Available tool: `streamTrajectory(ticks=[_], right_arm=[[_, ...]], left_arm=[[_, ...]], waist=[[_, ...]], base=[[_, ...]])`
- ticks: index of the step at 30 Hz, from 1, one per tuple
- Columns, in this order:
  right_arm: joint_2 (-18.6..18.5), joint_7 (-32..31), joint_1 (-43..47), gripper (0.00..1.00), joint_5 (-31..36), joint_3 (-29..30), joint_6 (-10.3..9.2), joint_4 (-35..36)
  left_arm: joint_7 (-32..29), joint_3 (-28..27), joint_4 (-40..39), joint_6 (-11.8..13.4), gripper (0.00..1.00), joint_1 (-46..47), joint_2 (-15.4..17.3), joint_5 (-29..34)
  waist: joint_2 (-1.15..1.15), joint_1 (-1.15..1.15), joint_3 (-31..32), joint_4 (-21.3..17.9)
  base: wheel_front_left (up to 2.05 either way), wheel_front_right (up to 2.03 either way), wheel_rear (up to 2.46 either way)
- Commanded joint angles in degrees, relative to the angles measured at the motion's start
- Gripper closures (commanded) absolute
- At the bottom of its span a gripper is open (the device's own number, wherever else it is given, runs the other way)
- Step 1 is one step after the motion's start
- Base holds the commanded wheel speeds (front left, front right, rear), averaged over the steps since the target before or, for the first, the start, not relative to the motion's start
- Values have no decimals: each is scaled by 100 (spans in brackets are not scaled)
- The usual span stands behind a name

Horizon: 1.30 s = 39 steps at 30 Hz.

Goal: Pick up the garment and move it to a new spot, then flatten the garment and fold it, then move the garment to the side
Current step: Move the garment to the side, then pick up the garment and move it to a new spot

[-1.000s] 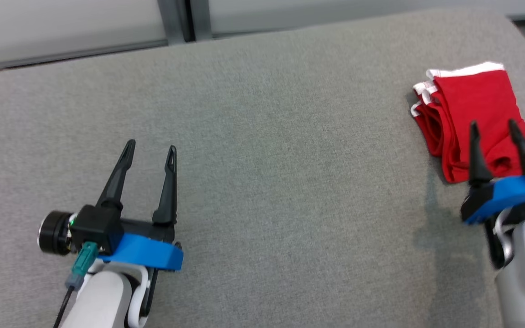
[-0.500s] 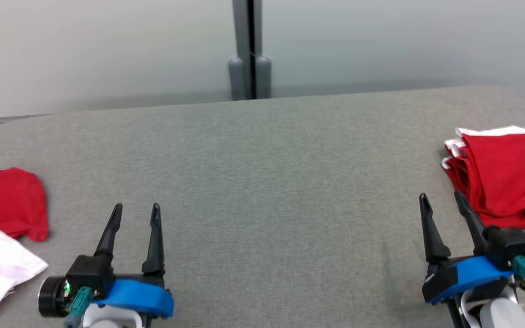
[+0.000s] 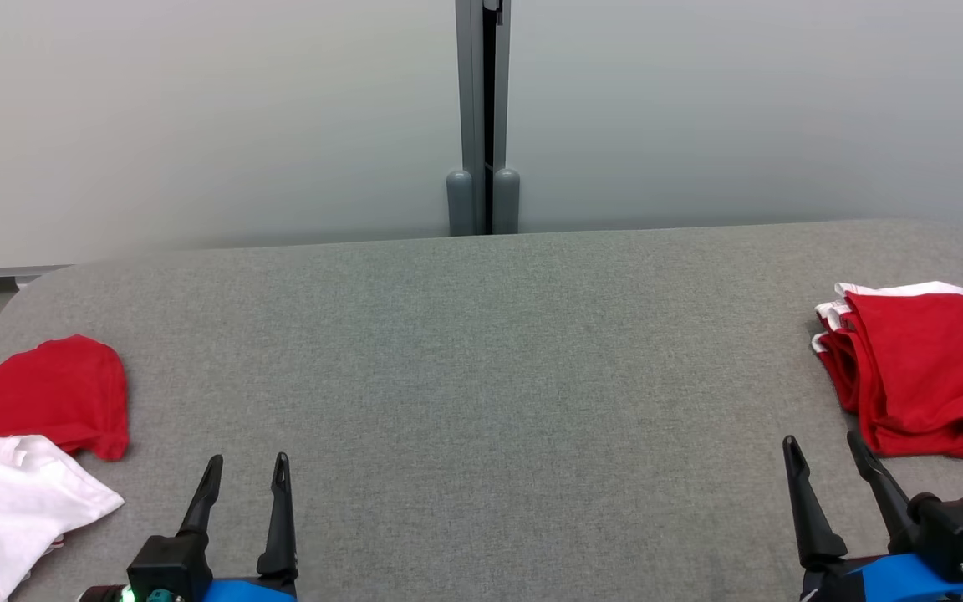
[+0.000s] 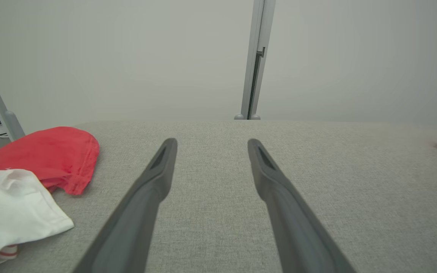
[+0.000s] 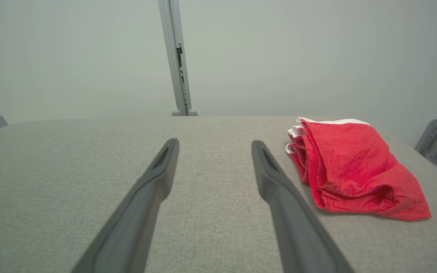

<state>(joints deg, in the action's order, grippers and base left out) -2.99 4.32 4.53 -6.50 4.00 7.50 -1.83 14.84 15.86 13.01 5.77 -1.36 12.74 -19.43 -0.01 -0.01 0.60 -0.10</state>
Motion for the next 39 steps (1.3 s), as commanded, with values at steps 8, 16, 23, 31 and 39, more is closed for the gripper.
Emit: streamTrajectory(ticks=[8,16,23,31,39], right_arm=[[8,-209,335,0,-101,3,-2,407],[9,-268,405,0,-78,18,-2,525],[8,-239,446,0,-88,64,-2,525],[9,-288,409,0,-27,81,-2,620],[6,-431,172,0,84,-186,-2,831]], left_arm=[[6,34,22,73,0,-182,17,-59],[-13,94,38,83,0,-121,28,-66],[-23,138,56,78,0,-50,28,-85],[-15,158,50,53,0,130,50,-79],[14,123,113,-118,0,466,177,-66]], waist=[[1,1,100,-78],[1,1,107,-66],[1,1,119,-8],[1,1,51,425],[1,1,-95,1418]], base=[[0,0,0],[0,0,0],[0,0,0],[0,0,0],[0,0,0]])
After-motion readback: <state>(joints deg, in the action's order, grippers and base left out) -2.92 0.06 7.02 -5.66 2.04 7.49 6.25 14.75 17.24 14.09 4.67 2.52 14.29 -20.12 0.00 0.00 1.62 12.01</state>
